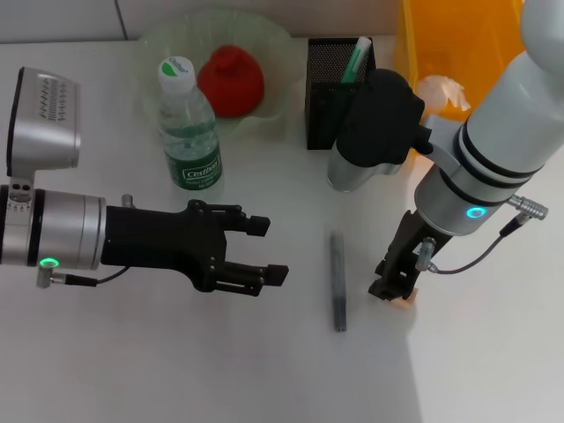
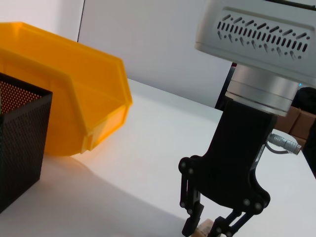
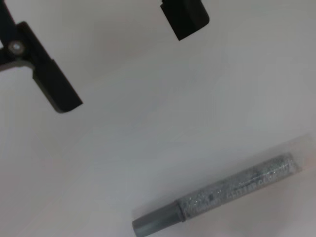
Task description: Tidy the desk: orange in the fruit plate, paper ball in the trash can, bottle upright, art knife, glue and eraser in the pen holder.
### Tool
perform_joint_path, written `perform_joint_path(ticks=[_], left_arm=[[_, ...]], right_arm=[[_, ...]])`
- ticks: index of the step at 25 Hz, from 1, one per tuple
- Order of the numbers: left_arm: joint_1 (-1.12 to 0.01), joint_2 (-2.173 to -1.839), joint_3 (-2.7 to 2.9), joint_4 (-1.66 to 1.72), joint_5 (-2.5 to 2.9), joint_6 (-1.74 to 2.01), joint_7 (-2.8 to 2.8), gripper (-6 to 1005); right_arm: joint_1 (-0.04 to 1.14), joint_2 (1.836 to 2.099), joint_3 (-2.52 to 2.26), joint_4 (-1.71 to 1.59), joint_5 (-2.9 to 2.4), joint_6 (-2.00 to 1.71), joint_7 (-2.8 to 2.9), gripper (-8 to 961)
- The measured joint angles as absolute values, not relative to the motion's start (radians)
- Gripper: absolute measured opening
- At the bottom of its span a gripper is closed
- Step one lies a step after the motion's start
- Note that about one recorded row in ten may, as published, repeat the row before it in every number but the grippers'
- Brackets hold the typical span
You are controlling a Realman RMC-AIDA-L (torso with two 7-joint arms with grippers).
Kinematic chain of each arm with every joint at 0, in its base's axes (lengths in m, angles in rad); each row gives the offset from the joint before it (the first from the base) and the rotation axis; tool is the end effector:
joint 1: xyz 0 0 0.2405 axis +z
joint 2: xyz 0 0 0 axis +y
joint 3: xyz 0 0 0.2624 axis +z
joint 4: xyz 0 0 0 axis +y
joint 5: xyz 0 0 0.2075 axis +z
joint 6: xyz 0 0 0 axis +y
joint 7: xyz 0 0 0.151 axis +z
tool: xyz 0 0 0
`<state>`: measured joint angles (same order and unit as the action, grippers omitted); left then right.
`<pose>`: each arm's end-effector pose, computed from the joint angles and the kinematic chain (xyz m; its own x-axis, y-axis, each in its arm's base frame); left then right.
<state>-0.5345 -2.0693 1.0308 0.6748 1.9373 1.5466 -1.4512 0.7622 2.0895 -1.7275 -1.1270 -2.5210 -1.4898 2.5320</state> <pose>-0.2416 0.3166 -0.0456 0.8741 0.3430 0.3438 0.3557 -0.9342 0.0277 0.1643 0.3372 -0.0860 0.7716 -0.4059 0.4897 -0.3328 -0.9138 -0.2329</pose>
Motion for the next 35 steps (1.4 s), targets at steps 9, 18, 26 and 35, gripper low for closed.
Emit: perform_joint_path(ticks=[9, 18, 26, 35], left_arm=[[-0.519, -2.069, 1.029, 0.675, 1.937, 1.555, -1.449, 797], [-0.514, -2.069, 1.029, 0.681, 1.937, 1.564, -1.452, 797], [-0.514, -2.068, 1.029, 0.684, 1.929, 1.575, -1.453, 797], [-0.537, -2.069, 1.033, 0.684, 1.916, 1.586, -1.453, 797]], right_arm=[[0.726, 2.085, -1.695, -1.219, -2.53, -1.519, 2.538, 220], [0.695, 2.083, -1.544, -1.336, -2.545, -1.564, 2.537, 216], [0.681, 2.079, -1.026, -1.42, -2.384, -1.45, 2.449, 217], [0.745, 2.038, -0.903, -0.925, -1.977, -1.107, 2.148, 216]])
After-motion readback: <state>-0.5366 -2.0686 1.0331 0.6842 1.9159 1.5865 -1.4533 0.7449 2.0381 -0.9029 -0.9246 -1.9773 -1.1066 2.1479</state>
